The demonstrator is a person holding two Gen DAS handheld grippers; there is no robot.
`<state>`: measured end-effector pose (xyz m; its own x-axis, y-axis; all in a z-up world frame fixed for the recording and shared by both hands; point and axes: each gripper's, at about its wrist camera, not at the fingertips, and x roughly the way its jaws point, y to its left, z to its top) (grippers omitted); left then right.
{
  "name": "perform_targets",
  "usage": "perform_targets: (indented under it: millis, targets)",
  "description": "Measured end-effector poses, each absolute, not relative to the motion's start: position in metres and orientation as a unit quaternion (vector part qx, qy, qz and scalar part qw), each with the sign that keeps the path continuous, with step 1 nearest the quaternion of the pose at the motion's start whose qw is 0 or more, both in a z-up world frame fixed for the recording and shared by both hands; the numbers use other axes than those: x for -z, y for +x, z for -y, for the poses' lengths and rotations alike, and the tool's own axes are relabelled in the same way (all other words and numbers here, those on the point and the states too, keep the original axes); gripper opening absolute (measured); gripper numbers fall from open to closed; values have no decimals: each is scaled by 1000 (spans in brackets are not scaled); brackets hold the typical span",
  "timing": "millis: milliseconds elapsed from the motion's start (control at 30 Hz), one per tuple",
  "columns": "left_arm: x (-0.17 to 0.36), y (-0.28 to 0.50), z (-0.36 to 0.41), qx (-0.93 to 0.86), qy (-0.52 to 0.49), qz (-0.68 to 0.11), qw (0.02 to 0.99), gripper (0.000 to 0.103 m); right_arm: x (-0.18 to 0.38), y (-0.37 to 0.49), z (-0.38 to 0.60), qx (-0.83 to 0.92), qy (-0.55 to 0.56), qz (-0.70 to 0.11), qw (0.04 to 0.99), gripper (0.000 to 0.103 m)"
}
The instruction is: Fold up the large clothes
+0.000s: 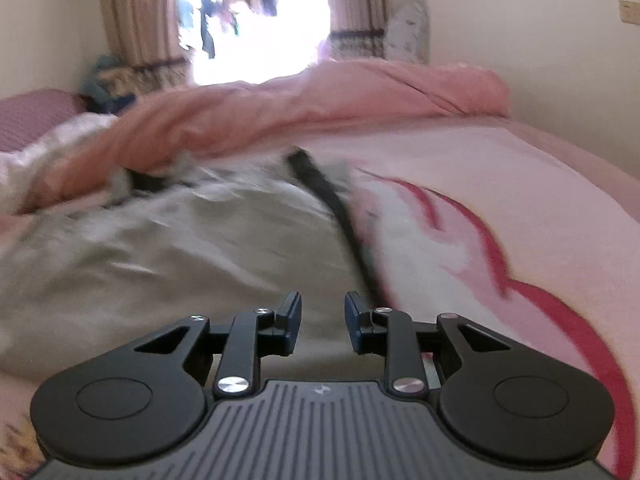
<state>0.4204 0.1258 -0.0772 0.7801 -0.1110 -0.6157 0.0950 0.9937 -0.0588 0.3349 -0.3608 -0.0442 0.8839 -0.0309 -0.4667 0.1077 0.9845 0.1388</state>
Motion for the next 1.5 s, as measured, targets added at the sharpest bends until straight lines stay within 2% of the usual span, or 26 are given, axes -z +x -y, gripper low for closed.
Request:
perform_targets:
  millis: [167, 400, 733, 833, 1167, 1333, 1500]
  targets:
    - [76, 409, -90, 89, -1, -321, 943, 84, 34, 337, 290, -54, 55, -227, 971, 32]
    - [87, 417, -55, 108, 1, -351, 930, 84, 56, 361, 228, -92, 31, -272, 957, 32]
    - [104, 426, -50, 96, 13, -357, 929, 88, 73, 360, 221, -78, 13, -285, 955, 31]
    - [96, 429, -50, 91, 1, -370, 925, 84, 67, 363, 219, -75, 15, -292, 953, 32]
    - [60, 465, -17, 122, 5, -328, 937, 84, 39, 400, 229, -60, 50, -264, 961, 32]
    - [74, 499, -3, 107, 27, -354, 929, 84, 54, 429, 235, -43, 49, -289, 955, 32]
    - [92, 512, -4, 109, 31, -361, 926, 89, 70, 433, 234, -42, 30, -285, 957, 31]
